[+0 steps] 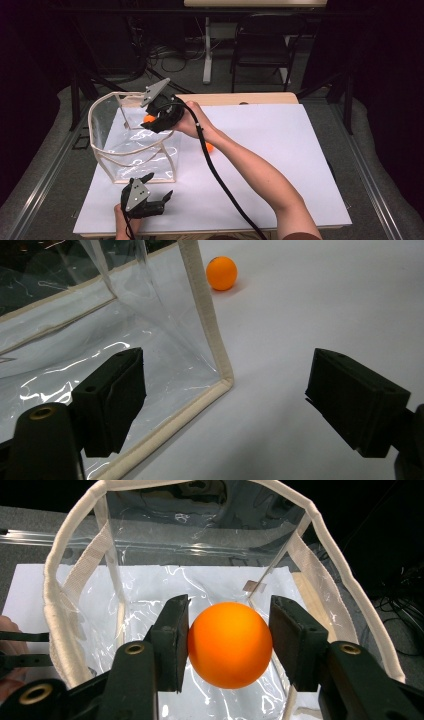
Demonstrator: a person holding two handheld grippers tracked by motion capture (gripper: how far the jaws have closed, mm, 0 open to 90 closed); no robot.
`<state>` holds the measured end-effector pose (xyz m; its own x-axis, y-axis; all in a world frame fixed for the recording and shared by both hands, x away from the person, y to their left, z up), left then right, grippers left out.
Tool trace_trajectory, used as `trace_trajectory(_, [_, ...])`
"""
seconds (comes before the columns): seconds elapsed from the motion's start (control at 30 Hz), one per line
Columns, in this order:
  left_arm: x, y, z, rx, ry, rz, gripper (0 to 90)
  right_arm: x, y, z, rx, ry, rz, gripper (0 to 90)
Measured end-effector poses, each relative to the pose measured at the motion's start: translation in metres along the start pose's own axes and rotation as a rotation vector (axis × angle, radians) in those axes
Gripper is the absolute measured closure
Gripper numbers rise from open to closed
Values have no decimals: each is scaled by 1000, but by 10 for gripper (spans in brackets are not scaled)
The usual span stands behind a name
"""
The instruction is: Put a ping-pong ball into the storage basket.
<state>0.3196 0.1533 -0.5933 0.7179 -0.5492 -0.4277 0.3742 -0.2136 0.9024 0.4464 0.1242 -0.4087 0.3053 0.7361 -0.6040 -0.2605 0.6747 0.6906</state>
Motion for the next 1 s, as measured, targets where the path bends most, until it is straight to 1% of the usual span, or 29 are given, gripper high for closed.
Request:
trace_trajectory(0.1, [0,0,0,2,-2,1,161,1,0,-1,3,3,-6,514])
trace_trajectory(0.33, [0,0,0,2,1,0,160,0,0,-3,-10,6,-16,514])
trace_trajectory(0.43, [1,-1,1,0,-2,-4,160,2,-2,-3,-7,15,-25,514])
trace_trajectory(0.6, [1,-1,1,0,-2,-3,160,10,-4,-6,-3,38,-47,513])
trace_trajectory(0.67, [1,-1,1,1,-4,-3,161,12,-6,-7,-9,47,-68,513])
trace_trajectory(0.73, [0,-1,1,6,-5,-5,160,14,-6,-9,-6,50,-81,513])
trace_trajectory(0.83, [0,-1,1,2,-5,-5,160,16,-7,-10,-8,53,-96,512])
trace_trajectory(1.0, [0,0,1,5,-6,-4,161,18,-8,-9,3,57,-106,511])
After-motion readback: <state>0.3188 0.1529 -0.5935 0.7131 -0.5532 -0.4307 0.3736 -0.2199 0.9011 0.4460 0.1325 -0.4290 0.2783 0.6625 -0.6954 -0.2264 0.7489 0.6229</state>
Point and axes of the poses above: each handheld gripper's, and its own axes: x roughly forward along the jaws, y roughly out of its top, z roughly to its right, the point moved 9 cm from there along x, roughly forward along the jaws, and after that the axes turned 13 degrees about -x, right-handed, at the moved point
